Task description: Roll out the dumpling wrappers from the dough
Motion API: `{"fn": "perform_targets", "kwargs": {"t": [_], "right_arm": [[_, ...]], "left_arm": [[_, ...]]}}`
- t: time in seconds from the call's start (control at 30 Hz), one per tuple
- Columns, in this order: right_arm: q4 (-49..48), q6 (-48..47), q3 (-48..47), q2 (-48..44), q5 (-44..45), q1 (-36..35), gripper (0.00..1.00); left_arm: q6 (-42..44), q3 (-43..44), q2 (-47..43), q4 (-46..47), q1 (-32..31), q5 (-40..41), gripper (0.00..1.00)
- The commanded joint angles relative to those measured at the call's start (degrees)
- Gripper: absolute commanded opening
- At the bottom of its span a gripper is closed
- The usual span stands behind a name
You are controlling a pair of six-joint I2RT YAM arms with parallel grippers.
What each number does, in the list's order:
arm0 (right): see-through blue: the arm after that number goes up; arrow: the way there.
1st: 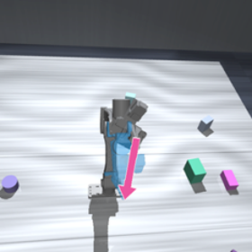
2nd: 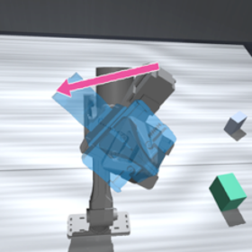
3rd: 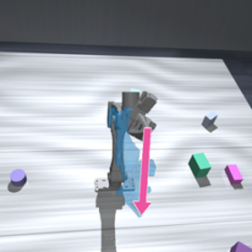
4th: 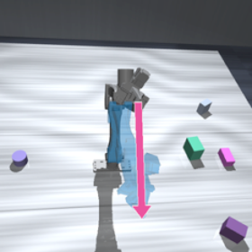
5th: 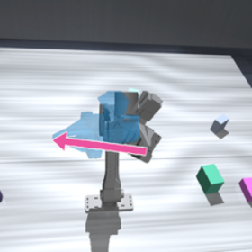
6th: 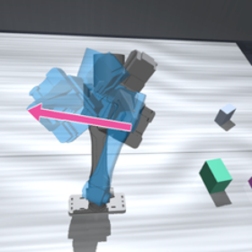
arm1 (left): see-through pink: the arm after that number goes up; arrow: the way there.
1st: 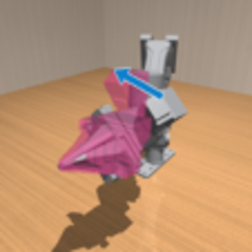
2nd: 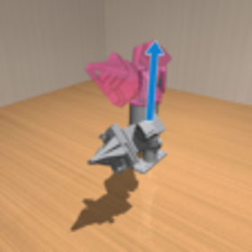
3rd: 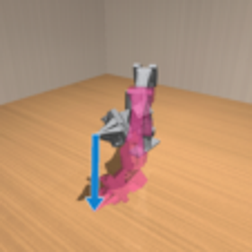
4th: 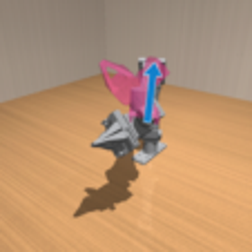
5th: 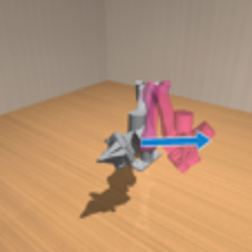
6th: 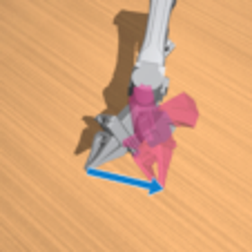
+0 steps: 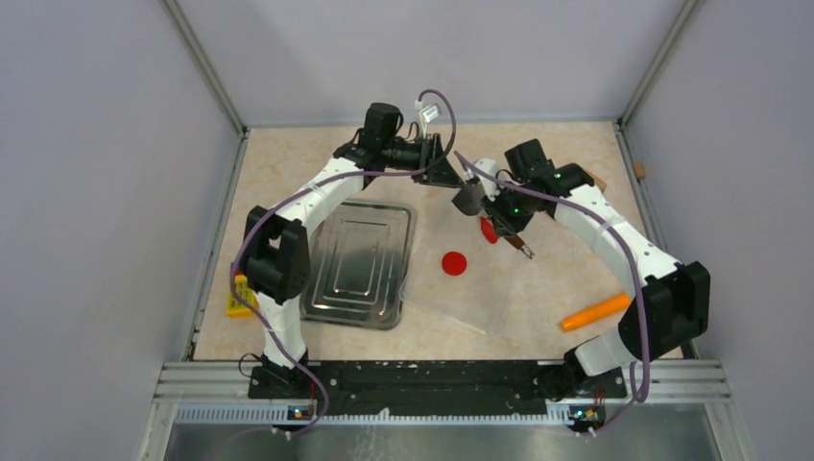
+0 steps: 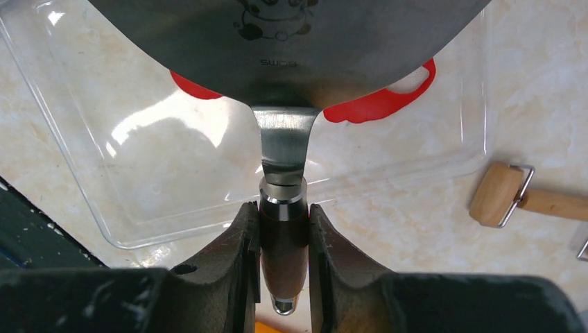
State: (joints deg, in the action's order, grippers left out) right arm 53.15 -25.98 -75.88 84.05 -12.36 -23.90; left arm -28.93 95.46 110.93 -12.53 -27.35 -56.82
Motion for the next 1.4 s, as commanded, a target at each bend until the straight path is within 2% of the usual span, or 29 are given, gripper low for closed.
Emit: {"fn": "perform_targets", "kwargs": {"t": [0.0, 0.27, 0.33, 0.43, 0.53, 0.57, 0.67, 0.77, 0.8, 0.83, 0.93, 1.03, 1.2, 1.37], "right_arm": [[-2.2, -4.26, -4.64, 0.64, 2.9, -3.92, 0.0], [-2.76, -4.76, -7.01, 1.63, 4.25, -4.96, 0.0], [-2.96, -5.21, -7.6, 1.66, 4.08, -4.98, 0.0], [-3.13, -5.63, -8.2, 1.75, 3.95, -5.0, 0.0], [-3.03, -4.55, -8.25, 1.46, 3.05, -4.97, 0.0], [-2.87, -3.68, -8.24, 1.2, 2.9, -4.98, 0.04], [-3.58, 2.75, -9.01, -0.28, 0.6, -2.62, 0.38], [-7.25, 15.46, -8.88, -2.53, -8.06, 5.63, 0.72], [-9.22, 22.57, -7.56, -3.23, -11.54, 10.6, 0.8], [-11.74, 27.94, -5.85, -3.59, -16.28, 14.28, 0.82], [-13.31, 37.14, -1.54, -1.65, -27.06, 20.47, 0.83], [-15.64, 41.96, 2.74, -0.55, -35.5, 22.44, 0.81], [-20.97, 48.04, 8.28, -0.76, -43.72, 22.85, 0.8], [-24.05, 50.41, 9.33, -0.11, -45.6, 22.85, 0.76]], "left_arm": [[-2.21, -0.47, 0.43, 3.89, -0.5, -2.07, 0.47], [-1.97, -1.81, 2.11, 1.47, -0.49, 0.42, 0.37], [-2.24, -2.54, 2.3, 2.15, -0.45, -0.1, 0.26], [-3.99, -4.27, 2.15, 5.65, -0.35, -1.8, 0.01], [-6.18, -5.5, 2.3, 8.44, 0.32, -2.97, 0.0], [-7.89, -6.52, 2.49, 11.41, 0.88, -3.48, 0.0], [-15.53, -11.26, 2.34, 21.94, 3.11, -4.74, 0.0], [-27.8, -17.74, 2.17, 38.38, 5.45, -6.75, 0.0], [-32.02, -19.38, 2.33, 44.64, 5.96, -7.32, 0.0], [-34.11, -19.99, 2.66, 48.43, 6.32, -8.11, 0.0], [-34.47, -20.43, 3.58, 52.21, 6.48, -10.04, 0.0], [-36.6, -22.45, 4.25, 54.29, 6.72, -6.62, 0.0], [-37.58, -23.01, 5.14, 52.48, 6.71, -5.0, 0.0], [-37.96, -23.08, 5.43, 51.57, 6.61, -4.28, 0.0]]}}
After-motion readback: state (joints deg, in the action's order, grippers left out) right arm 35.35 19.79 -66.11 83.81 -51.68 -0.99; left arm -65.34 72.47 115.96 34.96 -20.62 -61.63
